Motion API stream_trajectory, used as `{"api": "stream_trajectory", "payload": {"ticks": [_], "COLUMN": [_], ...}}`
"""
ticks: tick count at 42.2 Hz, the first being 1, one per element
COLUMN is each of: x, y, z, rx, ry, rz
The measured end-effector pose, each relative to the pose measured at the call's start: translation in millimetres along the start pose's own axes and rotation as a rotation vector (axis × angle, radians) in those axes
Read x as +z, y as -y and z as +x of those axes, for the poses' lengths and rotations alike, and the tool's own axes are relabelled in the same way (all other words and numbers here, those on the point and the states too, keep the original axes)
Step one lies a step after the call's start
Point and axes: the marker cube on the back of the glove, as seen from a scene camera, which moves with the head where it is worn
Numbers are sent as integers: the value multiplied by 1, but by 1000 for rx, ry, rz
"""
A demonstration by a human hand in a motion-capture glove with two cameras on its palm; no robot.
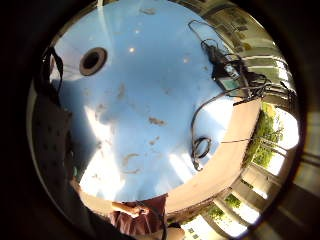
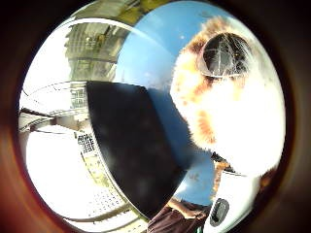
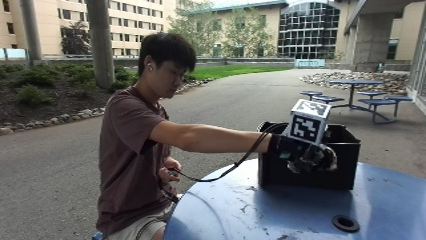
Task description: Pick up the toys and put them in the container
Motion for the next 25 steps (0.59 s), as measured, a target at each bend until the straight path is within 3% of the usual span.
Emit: {"api": "stream_trajectory", "payload": {"ticks": [14,21,25], "x": [-142,-162,-158], "y": [-68,-101,-110], "z": [-88,-151,-182], "rx": [-220,-340,-333], "ry": [-35,-41,-76], "rz": [121,145,159]}}
